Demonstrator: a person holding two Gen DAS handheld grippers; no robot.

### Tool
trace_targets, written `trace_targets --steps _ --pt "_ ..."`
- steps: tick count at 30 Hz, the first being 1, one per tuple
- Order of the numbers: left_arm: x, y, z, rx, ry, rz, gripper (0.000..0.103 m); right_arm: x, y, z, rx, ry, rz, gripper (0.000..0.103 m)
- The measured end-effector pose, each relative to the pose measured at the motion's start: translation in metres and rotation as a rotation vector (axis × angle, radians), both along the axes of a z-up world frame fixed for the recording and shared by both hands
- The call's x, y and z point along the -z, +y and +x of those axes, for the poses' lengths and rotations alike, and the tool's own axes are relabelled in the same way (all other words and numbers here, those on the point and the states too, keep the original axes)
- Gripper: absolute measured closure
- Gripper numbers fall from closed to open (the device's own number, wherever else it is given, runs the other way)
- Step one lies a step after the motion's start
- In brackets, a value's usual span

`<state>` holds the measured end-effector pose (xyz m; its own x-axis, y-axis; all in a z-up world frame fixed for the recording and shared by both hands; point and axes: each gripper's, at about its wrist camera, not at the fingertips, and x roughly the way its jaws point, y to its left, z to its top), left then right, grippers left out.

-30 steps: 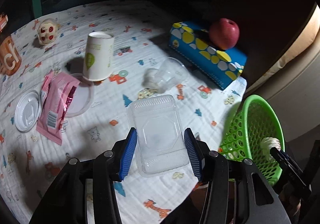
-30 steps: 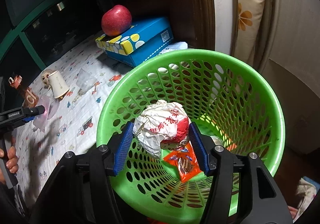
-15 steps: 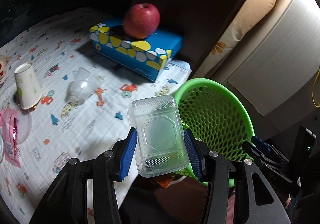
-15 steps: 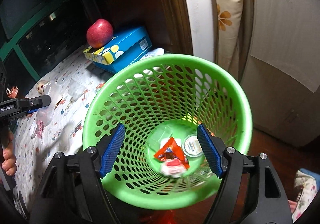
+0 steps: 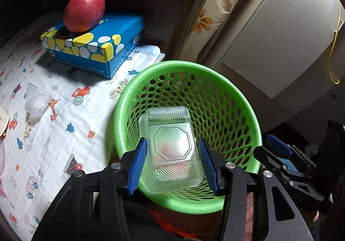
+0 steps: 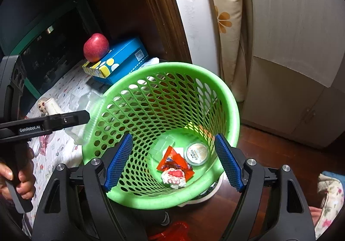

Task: Collect trash
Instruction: 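Open the right gripper dropping the ball while the left carries the container in and releases it, then grasp the clear plastic cup with the right gripper while the left grasps the pink wafer packet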

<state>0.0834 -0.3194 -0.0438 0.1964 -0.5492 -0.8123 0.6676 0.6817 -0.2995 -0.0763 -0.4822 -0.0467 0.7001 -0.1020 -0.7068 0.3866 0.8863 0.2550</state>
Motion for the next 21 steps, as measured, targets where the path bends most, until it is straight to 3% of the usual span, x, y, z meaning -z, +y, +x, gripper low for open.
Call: trace_targets --steps 2,8,10,13,21 --pt "0.001 0.001 -0.001 -0.001 0.007 -0.006 0.047 0.0 0.0 0.0 -0.003 -0.001 0.003 0.025" --pt "-0.002 0.019 0.002 -0.032 0.006 -0.022 0.046 -0.004 0.01 0.008 -0.032 -0.008 0.0 0.025" --pt "-0.004 0.03 0.004 -0.058 -0.014 -0.017 0.04 -0.006 0.016 0.015 -0.054 -0.01 -0.003 0.025" --pt "-0.009 0.054 0.009 -0.116 -0.048 -0.011 0.03 -0.009 0.027 0.026 -0.088 -0.009 -0.008 0.025" --pt "-0.013 0.128 0.031 -0.268 -0.097 0.019 0.024 -0.013 0.068 0.071 -0.202 -0.009 0.005 0.024"
